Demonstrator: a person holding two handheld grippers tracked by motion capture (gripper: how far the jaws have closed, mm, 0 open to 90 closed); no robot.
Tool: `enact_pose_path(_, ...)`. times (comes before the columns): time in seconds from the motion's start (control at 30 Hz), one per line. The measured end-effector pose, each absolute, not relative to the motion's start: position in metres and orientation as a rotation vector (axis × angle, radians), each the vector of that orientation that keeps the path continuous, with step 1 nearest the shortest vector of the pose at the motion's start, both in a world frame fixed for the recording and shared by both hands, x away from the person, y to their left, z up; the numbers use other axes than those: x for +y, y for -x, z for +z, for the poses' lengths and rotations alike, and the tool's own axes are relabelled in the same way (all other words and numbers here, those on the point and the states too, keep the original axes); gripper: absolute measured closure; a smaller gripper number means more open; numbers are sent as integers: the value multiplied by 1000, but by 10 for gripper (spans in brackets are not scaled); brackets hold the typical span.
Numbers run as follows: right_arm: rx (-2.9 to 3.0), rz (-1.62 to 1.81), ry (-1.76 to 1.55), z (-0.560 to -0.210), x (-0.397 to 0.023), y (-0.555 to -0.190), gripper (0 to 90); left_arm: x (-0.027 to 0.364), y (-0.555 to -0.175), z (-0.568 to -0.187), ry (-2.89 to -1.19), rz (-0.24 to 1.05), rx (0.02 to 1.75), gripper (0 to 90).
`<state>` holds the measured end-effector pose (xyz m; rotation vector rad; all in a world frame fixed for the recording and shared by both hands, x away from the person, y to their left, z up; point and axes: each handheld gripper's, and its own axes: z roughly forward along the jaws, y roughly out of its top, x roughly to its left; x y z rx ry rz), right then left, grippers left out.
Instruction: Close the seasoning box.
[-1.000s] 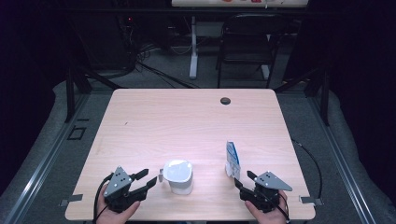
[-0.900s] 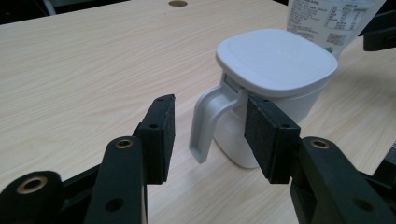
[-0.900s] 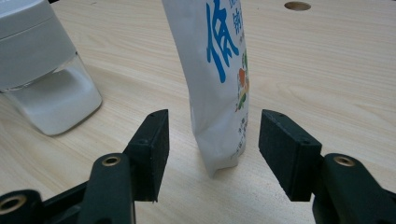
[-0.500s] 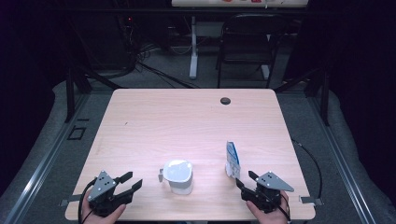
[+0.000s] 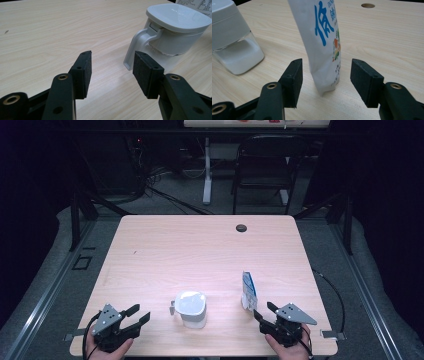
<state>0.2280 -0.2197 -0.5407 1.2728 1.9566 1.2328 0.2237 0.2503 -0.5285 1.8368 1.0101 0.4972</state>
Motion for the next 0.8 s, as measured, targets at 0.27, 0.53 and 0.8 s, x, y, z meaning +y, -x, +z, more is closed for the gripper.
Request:
enact_pose_path(0.27,1949,1221,-1262,-538,-221,-226,434,260,-225,-535,-1844,494,1050,496)
enact_pose_path(0.53,1927,1221,-1299,-542,-235,-226,435,267,-233,-537,-1810,502,1091,492)
enact_pose_path(0.8,1875,1199,-1354,-540,-249,-222,434,274,-238,-544,-1821,502,1106,491)
